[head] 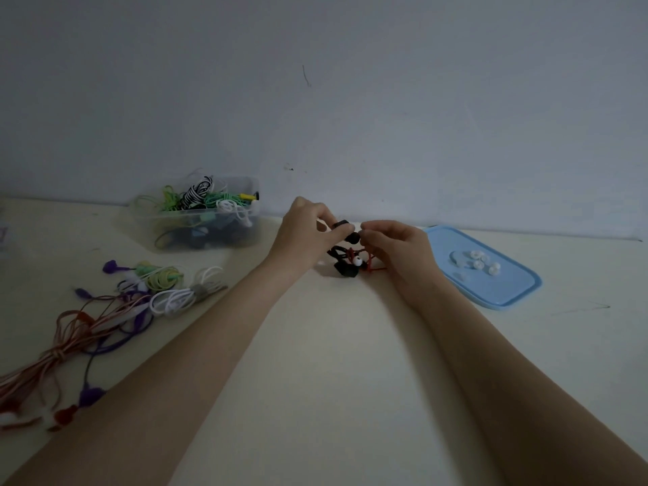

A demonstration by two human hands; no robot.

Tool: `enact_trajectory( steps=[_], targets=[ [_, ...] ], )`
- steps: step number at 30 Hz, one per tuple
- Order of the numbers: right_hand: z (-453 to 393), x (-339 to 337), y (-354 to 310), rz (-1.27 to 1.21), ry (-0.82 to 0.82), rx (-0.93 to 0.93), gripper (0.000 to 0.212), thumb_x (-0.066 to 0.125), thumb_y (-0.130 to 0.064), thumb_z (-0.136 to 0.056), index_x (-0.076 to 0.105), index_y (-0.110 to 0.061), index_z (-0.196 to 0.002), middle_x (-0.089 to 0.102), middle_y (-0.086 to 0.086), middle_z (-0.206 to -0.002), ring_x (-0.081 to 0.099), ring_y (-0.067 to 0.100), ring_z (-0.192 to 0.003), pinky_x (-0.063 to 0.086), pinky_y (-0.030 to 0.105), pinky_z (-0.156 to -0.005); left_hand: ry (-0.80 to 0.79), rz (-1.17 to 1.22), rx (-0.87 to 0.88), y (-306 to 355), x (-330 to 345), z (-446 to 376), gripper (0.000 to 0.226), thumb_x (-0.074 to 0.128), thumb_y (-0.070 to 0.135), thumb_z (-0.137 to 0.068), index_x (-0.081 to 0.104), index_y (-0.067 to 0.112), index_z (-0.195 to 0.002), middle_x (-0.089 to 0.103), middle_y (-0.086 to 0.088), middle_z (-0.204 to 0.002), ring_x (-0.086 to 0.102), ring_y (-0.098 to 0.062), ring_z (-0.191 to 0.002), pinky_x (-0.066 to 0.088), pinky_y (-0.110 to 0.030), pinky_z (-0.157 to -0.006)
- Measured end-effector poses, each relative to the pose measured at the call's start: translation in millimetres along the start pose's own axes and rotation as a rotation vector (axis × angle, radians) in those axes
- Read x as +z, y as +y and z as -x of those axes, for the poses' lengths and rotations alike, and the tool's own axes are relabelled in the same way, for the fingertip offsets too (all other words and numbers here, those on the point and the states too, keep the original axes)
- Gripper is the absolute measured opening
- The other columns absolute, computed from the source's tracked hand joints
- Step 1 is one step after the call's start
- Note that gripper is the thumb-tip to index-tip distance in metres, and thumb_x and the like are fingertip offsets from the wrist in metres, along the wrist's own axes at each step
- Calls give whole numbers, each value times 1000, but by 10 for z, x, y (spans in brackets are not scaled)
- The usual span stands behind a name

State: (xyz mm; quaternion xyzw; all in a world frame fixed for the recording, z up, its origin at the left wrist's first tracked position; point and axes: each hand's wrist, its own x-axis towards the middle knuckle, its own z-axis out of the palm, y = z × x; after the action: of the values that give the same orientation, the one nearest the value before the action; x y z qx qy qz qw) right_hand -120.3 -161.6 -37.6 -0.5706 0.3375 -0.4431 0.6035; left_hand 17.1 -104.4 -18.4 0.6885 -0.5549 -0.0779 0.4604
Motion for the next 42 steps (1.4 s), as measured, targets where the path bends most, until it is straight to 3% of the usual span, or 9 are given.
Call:
enact_trajectory(
  steps=[6,10,15,19,23,28,31,39,42],
  targets=[
    [2,1,-72,-202,4,10,9,64,1,-82,65,-9,-81,65,3,-72,63,9,-67,50,17,-65,-29,494,-308,-13,92,25,23,62,19,-83,45,14,-68,55,-6,-74,55,-16,-71,43,-26,-69],
    [27,87,-84,-155,-78,-24,8,62,1,-84,65,-6,-83,65,6,-76,62,11,-68,52,19,-71,-29,544,-338,13,151,50,19,56,12,-84,47,13,-68,53,-9,-70,52,-17,-63,42,-26,-61],
    [26,93,-70,-204,-69,-17,10,59,2,-86,67,-1,-82,68,4,-72,64,8,-66,52,15,-69,-109,619,-399,16,124,62,16,60,17,-86,55,10,-73,58,-14,-81,59,-26,-80,50,-51,-88],
    [31,68,-71,-198,-62,2,9,59,3,-85,66,-1,-81,67,5,-74,64,8,-66,53,14,-68,-272,750,-392,32,6,77,14,52,1,-87,55,4,-74,57,-9,-66,63,-20,-62,55,-35,-70],
    [43,54,-84,-230,-50,23,11,62,5,-82,65,-5,-82,69,3,-74,65,9,-66,53,16,-66,-278,706,-351,-29,-3,77,20,50,-10,-84,54,7,-74,53,-11,-74,53,-25,-78,49,-43,-85],
    [34,27,-68,-196,-49,49,9,66,2,-80,66,-6,-85,66,7,-79,61,16,-74,53,22,-68,-135,553,-259,-50,47,69,22,59,-6,-83,56,16,-83,68,-9,-81,62,-22,-72,48,-27,-69],
    [24,24,-59,-156,-63,50,7,65,0,-82,68,-6,-85,67,8,-80,61,18,-79,51,27,-78,-18,405,-182,-65,88,49,24,62,-1,-79,56,22,-84,71,-12,-92,67,-24,-83,53,-35,-80],
    [53,44,-59,-56,-107,33,9,62,-2,-85,70,-7,-84,69,10,-81,63,20,-74,52,31,-73,99,207,-32,-1,125,100,19,63,2,-79,65,9,-97,70,-6,-97,66,-15,-91,49,-21,-81],
    [47,49,-58,-3,-87,10,10,64,-3,-83,71,-9,-82,69,11,-83,64,21,-76,52,33,-77,115,167,4,10,142,119,20,63,3,-79,65,9,-98,71,-6,-97,66,-16,-93,51,-28,-85]
  ],
)
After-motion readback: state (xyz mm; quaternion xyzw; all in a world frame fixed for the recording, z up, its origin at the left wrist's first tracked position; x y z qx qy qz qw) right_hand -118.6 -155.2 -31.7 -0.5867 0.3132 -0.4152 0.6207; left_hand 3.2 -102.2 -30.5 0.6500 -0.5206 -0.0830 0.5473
